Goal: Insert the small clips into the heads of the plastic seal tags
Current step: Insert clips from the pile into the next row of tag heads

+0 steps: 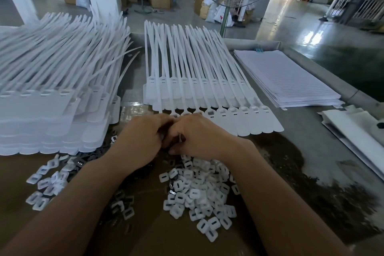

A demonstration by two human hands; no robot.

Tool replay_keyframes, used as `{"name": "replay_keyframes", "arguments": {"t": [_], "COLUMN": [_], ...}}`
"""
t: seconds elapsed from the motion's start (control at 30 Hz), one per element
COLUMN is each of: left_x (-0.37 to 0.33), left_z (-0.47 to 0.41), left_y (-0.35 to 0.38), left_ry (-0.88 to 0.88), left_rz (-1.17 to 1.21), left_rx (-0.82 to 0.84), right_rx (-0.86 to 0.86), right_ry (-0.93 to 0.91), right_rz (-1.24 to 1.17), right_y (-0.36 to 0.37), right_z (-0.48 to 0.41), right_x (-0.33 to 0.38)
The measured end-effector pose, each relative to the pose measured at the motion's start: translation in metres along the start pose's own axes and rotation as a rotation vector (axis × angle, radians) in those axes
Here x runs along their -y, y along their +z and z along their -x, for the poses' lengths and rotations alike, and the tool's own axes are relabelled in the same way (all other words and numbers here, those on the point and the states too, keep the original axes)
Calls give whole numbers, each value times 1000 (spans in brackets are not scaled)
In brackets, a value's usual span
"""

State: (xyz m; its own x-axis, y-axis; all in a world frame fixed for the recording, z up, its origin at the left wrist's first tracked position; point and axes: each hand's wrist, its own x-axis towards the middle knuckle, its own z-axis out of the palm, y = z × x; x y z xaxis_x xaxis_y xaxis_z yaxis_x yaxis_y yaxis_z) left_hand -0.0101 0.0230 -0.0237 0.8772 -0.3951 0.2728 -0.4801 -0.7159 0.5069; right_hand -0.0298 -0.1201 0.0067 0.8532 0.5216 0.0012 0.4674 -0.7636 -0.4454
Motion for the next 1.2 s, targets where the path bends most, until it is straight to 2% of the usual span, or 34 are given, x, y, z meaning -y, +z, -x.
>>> {"name": "replay_keyframes", "arguments": {"t": [0.27,0.5,0.63,0.73,0.93,1.07,1.2], "left_x": [-1,-1,-5,-6,-4,-2,-3], "left_z": [0,-1,1,3,1,3,3], "left_y": [-1,-2,-4,-4,0,0,1], "left_ry": [26,27,16,6,-84,-98,-96], "left_rz": [-6,-18,34,29,38,59,61], "left_rx": [9,20,25,10,50,49,49], "right_rx": [77,132,124,12,-502,-574,-571], "right_ry": [15,35,44,149,354,556,616], "right_rz": [141,172,36,-173,-318,-226,-205], "right_y": [0,0,-3,-9,-31,-33,-29], "right_z": [-2,-2,1,4,14,17,17], "right_x": [5,4,-1,-11,-50,-77,-84]}}
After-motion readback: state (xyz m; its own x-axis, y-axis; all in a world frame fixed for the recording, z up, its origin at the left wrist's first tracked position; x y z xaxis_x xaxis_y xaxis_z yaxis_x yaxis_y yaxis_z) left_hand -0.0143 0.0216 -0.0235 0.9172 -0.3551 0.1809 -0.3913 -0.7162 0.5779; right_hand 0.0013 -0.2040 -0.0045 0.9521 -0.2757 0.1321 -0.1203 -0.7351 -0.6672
